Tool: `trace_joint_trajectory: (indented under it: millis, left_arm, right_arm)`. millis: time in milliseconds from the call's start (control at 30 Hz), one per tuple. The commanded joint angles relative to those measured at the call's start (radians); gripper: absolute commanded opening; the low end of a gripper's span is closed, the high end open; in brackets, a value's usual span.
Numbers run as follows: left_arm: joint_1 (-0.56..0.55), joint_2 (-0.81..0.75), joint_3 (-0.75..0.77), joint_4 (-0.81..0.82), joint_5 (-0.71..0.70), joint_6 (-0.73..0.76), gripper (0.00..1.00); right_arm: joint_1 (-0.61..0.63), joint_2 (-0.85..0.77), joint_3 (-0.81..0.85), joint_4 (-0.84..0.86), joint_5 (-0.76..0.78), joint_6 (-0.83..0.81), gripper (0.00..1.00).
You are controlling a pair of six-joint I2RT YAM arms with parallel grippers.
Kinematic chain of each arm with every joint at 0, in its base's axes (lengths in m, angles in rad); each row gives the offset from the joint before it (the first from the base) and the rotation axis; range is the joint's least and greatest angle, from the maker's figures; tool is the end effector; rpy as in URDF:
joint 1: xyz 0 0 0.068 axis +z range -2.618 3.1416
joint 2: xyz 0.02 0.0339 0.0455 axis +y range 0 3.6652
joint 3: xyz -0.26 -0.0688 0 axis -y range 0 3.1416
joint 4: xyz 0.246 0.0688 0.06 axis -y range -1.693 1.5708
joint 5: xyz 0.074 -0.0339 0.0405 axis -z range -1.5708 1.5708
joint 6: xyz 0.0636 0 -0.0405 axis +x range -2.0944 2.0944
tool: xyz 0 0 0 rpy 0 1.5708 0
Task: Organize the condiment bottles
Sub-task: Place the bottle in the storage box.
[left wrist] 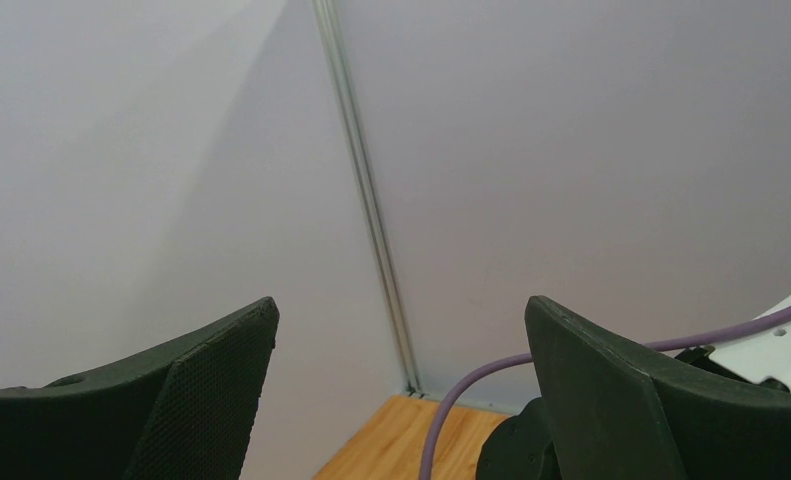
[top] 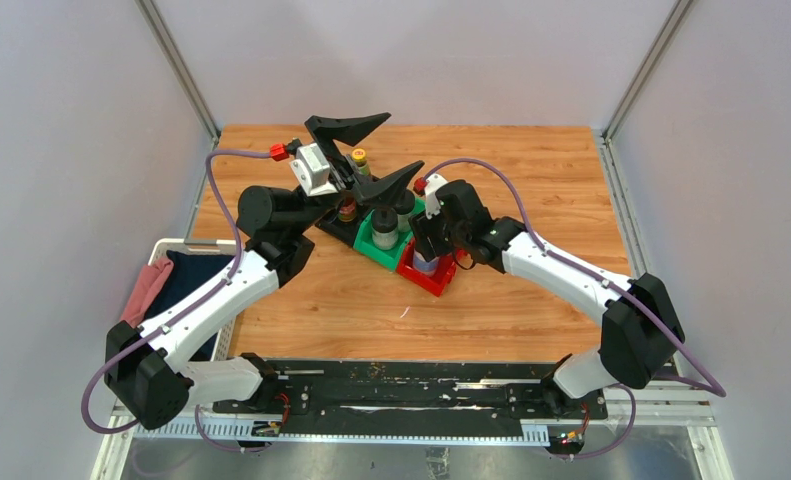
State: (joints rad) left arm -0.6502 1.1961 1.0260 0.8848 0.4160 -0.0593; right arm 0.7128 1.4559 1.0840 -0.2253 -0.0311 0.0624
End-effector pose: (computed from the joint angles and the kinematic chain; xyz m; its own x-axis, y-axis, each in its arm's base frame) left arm 0.2051 -0.1883 0.4596 0.4735 -0.4282 -0.7697 0.8262 0.5188 0.2196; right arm 0.2672 0.2336 0.2609 -0.4666 -0.3209 -0.8242 -0.6453 0.7608 0.0690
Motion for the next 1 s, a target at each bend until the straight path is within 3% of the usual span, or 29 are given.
trace_joint_trajectory:
  millis: [0, 233, 600, 967]
  left_arm:
    - [-0.006, 0.009, 0.020, 0.019, 0.007, 0.003, 1.00]
    - [-0.007, 0.011, 0.020, 0.019, 0.007, 0.005, 1.00]
    - [-0.006, 0.011, 0.019, 0.019, 0.003, 0.004, 1.00]
    - [-0.006, 0.013, 0.021, 0.019, 0.001, 0.000, 1.00]
  right_arm:
    - [-0.008, 0.010, -0.020, -0.001, -0.025, -0.013, 0.00]
    - [-0.004, 0.008, -0.035, 0.002, -0.019, -0.008, 0.02]
    - [0.011, 0.001, -0.039, -0.013, 0.024, 0.000, 0.47]
    - [0.023, 0.001, -0.040, -0.026, 0.030, 0.007, 0.63]
